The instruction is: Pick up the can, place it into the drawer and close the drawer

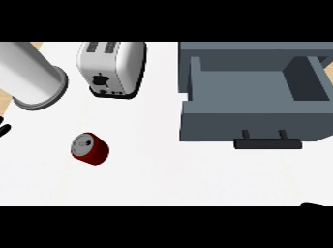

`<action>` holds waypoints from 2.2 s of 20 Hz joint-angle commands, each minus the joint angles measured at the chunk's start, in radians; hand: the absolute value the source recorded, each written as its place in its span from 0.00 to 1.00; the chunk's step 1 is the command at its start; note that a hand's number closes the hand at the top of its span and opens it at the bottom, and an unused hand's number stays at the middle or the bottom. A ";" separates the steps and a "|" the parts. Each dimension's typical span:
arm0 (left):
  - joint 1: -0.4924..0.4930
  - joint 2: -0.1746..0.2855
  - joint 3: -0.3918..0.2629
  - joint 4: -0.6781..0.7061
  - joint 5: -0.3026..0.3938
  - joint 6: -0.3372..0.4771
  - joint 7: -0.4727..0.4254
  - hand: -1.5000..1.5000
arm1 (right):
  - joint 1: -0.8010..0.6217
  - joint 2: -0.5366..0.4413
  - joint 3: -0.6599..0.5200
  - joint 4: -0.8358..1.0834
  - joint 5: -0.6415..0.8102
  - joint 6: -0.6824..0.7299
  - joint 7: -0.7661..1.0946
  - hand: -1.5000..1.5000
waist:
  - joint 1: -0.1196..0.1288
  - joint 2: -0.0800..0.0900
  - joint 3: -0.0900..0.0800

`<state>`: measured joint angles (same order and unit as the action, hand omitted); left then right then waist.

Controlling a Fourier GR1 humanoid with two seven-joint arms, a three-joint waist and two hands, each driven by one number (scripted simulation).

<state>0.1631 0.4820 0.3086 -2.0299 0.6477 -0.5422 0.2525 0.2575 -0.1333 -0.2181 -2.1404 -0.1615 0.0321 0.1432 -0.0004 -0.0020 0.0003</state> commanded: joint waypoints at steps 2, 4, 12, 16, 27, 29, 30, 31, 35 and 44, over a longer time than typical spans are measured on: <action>0.042 -0.014 0.078 0.005 0.064 -0.070 0.025 0.00 | 0.058 0.018 -0.045 0.015 -0.023 0.059 -0.060 0.00 | 0.001 0.000 0.000; 0.066 0.006 0.105 -0.019 0.154 -0.032 0.073 0.00 | 0.099 -0.017 -0.121 0.066 -0.117 0.136 -0.118 0.00 | 0.001 -0.001 0.000; -0.017 0.001 0.059 0.049 0.281 0.065 0.231 0.00 | 0.145 0.023 -0.121 -0.017 -0.093 0.161 -0.085 0.00 | -0.004 0.001 0.000; -0.053 -0.027 0.034 0.038 0.280 0.124 0.275 0.00 | 0.155 -0.013 -0.223 0.022 -0.180 0.236 -0.115 0.00 | -0.005 0.001 0.000; -0.166 -0.118 -0.038 0.255 0.103 0.079 0.221 0.00 | 0.153 0.006 -0.298 0.060 -0.209 0.331 -0.128 0.00 | -0.007 0.002 0.000; -0.181 -0.177 -0.097 0.247 0.023 0.102 0.190 0.00 | 0.163 -0.022 -0.339 -0.017 -0.288 0.317 -0.020 0.00 | -0.008 0.002 -0.001; -0.191 -0.189 -0.108 0.278 -0.004 0.104 0.178 0.00 | 0.151 0.053 -0.268 0.018 -0.169 0.317 -0.106 0.00 | -0.006 0.002 0.000; -0.165 -0.231 -0.153 0.190 -0.054 0.170 0.196 0.00 | 0.179 0.022 -0.330 -0.004 -0.252 0.339 -0.078 0.00 | -0.007 0.001 0.000; -0.224 -0.170 -0.085 0.400 -0.072 0.049 0.117 0.00 | 0.193 -0.023 -0.411 -0.026 -0.327 0.372 -0.035 0.00 | -0.009 0.002 -0.001; -0.166 -0.285 -0.143 0.484 -0.315 0.069 -0.086 0.00 | 0.193 0.077 -0.392 -0.028 -0.245 0.413 -0.058 0.00 | -0.006 0.001 0.000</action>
<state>-0.0223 0.2327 0.1822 -1.5864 0.4282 -0.4827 0.2473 0.4235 -0.0892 -0.5955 -2.1397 -0.4110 0.4257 0.0837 -0.0058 -0.0001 -0.0001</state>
